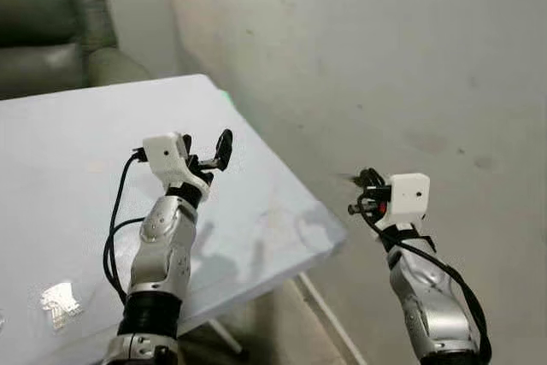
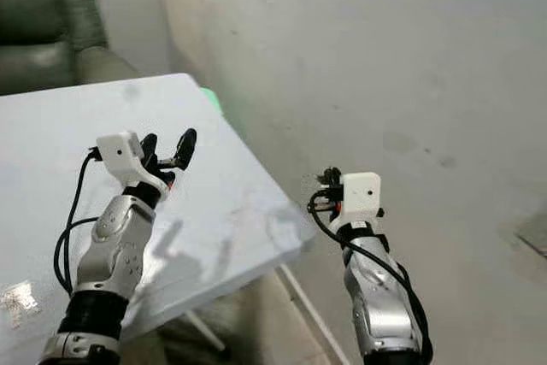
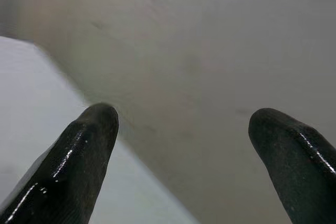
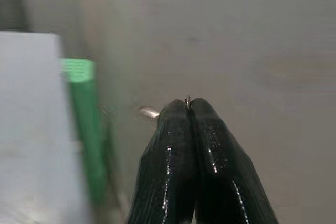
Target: Hang keys on a hook
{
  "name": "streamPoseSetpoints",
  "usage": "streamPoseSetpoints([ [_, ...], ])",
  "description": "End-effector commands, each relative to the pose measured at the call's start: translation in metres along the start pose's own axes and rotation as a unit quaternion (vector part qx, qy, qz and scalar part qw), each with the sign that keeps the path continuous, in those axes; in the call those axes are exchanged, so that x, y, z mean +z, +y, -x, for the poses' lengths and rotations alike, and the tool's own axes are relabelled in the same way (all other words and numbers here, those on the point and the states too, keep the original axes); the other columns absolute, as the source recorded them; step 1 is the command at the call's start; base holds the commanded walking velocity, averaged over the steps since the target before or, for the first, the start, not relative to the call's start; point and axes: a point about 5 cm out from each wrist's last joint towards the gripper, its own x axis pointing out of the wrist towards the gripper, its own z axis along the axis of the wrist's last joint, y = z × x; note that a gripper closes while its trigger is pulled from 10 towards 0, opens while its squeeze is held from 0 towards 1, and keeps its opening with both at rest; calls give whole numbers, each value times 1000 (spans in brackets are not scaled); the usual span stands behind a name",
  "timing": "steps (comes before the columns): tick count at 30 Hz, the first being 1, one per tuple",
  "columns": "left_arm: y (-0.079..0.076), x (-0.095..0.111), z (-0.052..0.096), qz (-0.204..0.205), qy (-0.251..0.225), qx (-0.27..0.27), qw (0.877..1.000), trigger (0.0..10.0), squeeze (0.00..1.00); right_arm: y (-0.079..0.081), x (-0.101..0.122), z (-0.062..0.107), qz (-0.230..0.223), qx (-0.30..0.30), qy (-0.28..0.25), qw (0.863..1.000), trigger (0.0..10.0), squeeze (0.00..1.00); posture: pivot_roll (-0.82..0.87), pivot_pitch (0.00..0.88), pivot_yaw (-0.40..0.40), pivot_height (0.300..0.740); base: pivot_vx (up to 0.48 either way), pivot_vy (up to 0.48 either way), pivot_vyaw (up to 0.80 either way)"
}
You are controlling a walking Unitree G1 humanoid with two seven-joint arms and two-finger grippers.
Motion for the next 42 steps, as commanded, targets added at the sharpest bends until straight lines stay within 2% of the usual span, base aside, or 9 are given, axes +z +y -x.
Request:
streamPoseSetpoints([
  [1, 4, 6, -2, -8, -7, 4, 1000, 10000, 0, 4, 6, -2, -2, 7, -11, 1000, 10000, 0, -30, 0, -63, 740, 0, 0, -644],
  [42, 4, 2, 2, -33, 7, -1, 999, 10000, 0, 8, 3, -1, -2, 14, -7, 1000, 10000, 0, -21, 0, -60, 740, 0, 0, -643],
])
